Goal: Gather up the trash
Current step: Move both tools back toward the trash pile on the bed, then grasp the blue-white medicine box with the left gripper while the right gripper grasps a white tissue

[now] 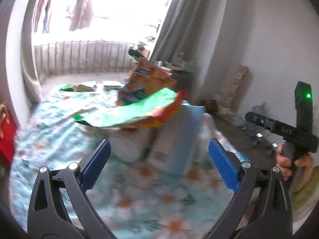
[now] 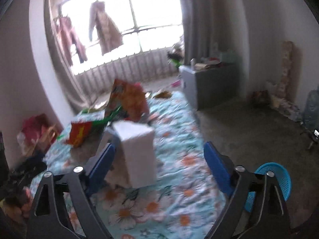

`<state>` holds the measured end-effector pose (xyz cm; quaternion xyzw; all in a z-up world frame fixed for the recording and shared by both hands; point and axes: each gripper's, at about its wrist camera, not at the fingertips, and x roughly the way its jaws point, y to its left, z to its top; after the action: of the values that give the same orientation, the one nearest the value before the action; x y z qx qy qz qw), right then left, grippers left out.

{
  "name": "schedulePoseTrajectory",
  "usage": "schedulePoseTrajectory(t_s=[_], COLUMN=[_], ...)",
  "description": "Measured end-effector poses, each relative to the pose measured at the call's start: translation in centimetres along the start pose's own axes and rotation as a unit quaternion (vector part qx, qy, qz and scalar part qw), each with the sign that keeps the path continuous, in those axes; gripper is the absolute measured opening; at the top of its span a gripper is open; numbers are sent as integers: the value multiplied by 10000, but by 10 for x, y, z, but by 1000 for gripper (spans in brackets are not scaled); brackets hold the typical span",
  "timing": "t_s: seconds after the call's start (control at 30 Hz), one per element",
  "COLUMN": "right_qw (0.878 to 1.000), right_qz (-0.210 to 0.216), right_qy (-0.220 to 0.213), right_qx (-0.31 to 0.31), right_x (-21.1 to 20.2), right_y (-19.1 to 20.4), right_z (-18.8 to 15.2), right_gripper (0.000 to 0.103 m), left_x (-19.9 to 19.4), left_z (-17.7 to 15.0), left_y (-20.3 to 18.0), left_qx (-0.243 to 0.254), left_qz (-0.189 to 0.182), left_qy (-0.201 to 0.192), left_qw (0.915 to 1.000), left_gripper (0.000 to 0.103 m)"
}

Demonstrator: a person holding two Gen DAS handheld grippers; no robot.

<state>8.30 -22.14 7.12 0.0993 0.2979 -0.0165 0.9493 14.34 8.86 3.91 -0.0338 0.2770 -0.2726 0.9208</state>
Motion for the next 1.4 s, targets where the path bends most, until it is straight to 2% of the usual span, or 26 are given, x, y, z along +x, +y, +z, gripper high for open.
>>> schedulePoseTrajectory(t_s=[0.07, 0.2, 0.33, 0.4, 0.47, 0.6, 0.7, 0.83, 0.9, 1.17, 1.4], right_qw=[9997, 9984, 9974, 9966, 9957, 9935, 9936, 9961, 9972, 9989, 9985], right_qz=[73, 138, 145, 137, 166, 171, 149, 204, 285, 429, 342], right_qy=[177, 441, 535, 590, 634, 724, 711, 644, 575, 104, -213], right_qx=[-127, -329, -465, -560, -650, -858, -863, -565, -374, 143, 374], right_x=[12, 34, 50, 58, 64, 74, 76, 74, 71, 42, 11], right_y=[7, 14, 16, 18, 20, 29, 31, 24, 19, 2, -14], right_z=[-4, -9, -5, -2, -1, 1, 2, 4, 6, 14, 10], right_gripper=[76, 68, 60, 57, 55, 47, 36, 12, 7, 4, 4], left_x=[4, 11, 20, 23, 28, 35, 37, 38, 39, 48, 59], left_z=[-2, -8, -13, -16, -17, -17, -13, -7, -7, -16, -12], left_y=[4, 2, -13, -21, -30, -40, -35, -23, -19, -28, -51], left_qx=[62, 152, 346, 495, 668, 795, 651, 457, 410, 540, 794], left_qz=[35, -195, -509, -548, -564, -531, -520, -415, -395, -463, -186], left_qy=[35, 96, 109, 108, 103, 96, 73, 41, 62, 281, 231], left_qw=[10000, 9996, 9980, 9972, 9961, 9954, 9965, 9981, 9984, 9971, 9964], left_gripper=[94, 94, 94, 94, 91, 79, 72, 67, 65, 63, 56])
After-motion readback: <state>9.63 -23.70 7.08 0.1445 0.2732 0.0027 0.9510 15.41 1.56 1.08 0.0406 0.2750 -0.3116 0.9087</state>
